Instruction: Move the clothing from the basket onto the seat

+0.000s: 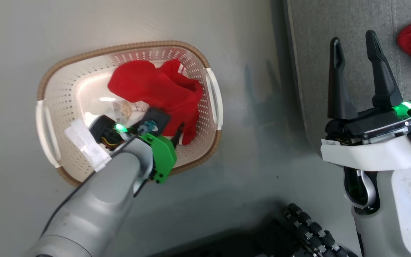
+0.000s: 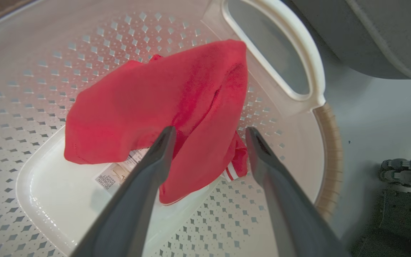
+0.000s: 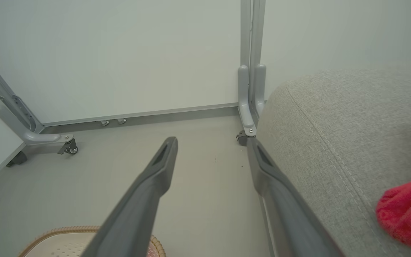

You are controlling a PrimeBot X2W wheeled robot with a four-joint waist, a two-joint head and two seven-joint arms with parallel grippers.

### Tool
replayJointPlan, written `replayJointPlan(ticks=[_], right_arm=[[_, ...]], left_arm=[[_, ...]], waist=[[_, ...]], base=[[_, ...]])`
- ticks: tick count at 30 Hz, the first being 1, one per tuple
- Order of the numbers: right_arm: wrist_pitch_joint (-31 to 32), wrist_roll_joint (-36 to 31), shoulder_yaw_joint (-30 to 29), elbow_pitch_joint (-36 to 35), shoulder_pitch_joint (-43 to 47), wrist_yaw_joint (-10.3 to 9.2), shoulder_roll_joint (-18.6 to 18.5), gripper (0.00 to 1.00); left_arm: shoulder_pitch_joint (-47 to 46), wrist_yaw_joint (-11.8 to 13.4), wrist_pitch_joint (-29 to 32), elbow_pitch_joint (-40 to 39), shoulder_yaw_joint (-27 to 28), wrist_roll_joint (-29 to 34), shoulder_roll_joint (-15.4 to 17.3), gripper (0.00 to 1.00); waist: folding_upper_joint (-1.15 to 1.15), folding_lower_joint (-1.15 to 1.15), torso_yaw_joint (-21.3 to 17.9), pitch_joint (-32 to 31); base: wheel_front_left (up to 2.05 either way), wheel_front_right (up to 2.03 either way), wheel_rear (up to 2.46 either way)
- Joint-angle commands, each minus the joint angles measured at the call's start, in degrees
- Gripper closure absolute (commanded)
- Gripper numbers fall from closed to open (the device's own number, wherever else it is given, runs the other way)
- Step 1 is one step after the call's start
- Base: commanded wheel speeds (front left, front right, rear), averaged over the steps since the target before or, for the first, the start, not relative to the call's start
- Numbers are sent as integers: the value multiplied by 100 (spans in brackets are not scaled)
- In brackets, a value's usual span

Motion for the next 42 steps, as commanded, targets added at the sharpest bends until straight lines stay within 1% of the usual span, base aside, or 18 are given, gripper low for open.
replayJointPlan(ticks=[1, 8, 19, 22, 23, 24, 30, 34, 42], right_arm=[[-61, 37, 38, 26, -100, -8, 7, 0], [-165, 178, 148, 96, -168, -8, 7, 0], [-241, 364, 308, 178, -251, -8, 6, 0], [-239, 388, 320, 200, -232, -8, 6, 0], [-238, 392, 318, 195, -233, -8, 6, 0], [-238, 399, 315, 188, -235, -8, 6, 0], [-240, 396, 285, 174, -298, -8, 6, 0], [-238, 257, 256, 212, -295, -8, 5, 0], [-239, -37, 223, 376, -151, -8, 4, 0]], left_arm=[[-172, -14, 36, 118, -7, -113, 94, 0], [-524, -15, 170, 632, -116, -368, 254, 0], [-961, -15, 352, 1189, -255, -672, 378, 0], [-993, -15, 352, 1268, -283, -764, 365, 0], [-1008, -15, 330, 1281, -299, -800, 373, 48], [-1014, -15, 311, 1295, -303, -823, 388, 100], [-1064, -15, 214, 1401, -393, -897, 433, 100], [-1003, -8, 57, 1492, -403, -934, 375, 100], [-665, 0, -497, 1527, -421, -1006, 171, 100]], waist=[[0, -1, -373, 465], [0, -1, -555, 778], [0, -1, -819, 1131], [0, -1, -842, 1150], [0, -1, -847, 1152], [0, -1, -851, 1154], [0, -1, -839, 1111], [0, -1, -775, 952], [0, -1, -456, 258]], base=[[0, 0, 0], [0, 0, 0], [0, 0, 0], [0, 0, 0], [0, 0, 0], [0, 0, 0], [0, 0, 0], [0, 0, 0], [0, 0, 0]])
